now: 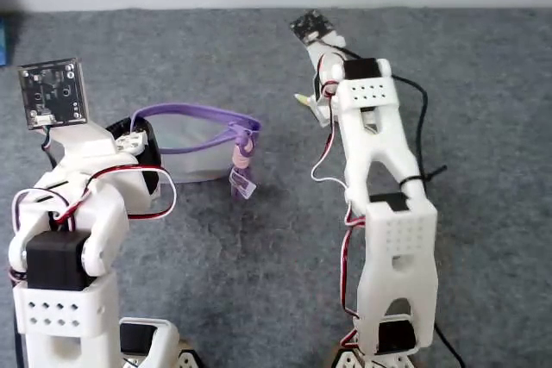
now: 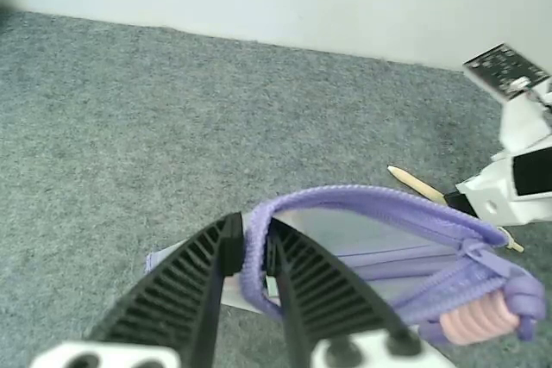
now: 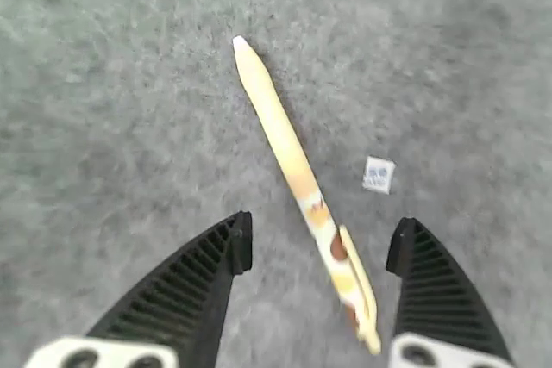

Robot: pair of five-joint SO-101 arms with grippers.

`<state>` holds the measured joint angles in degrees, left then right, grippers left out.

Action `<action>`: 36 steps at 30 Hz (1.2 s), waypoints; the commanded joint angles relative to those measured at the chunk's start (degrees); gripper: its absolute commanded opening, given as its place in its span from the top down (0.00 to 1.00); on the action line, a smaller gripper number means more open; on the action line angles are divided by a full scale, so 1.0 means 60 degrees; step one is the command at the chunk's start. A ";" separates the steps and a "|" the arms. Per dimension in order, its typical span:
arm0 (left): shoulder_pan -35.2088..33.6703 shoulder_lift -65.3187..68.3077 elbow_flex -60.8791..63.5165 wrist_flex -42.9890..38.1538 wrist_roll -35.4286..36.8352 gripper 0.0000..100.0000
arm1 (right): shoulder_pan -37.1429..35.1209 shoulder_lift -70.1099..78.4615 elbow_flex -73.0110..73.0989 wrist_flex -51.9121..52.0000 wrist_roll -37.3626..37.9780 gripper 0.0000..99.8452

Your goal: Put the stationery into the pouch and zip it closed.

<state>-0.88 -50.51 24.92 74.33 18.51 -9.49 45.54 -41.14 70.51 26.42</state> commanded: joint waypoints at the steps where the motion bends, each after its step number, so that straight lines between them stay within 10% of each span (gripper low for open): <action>1: -0.0015 0.0264 0.0154 0.0000 0.0029 0.99 | -0.0051 0.1062 -0.1949 0.0022 0.0264 0.73; 21: -0.0015 0.0308 0.0168 0.0000 0.0029 0.99 | -0.0505 0.4828 -0.6930 0.1707 0.1260 0.99; 36: 0.0029 0.0308 0.0168 -0.0044 0.0029 0.99 | -0.0755 0.2777 -0.9201 0.5399 -0.1553 0.99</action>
<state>-0.88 -50.42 24.92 74.33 18.51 -13.01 69.89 -93.54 100.31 20.26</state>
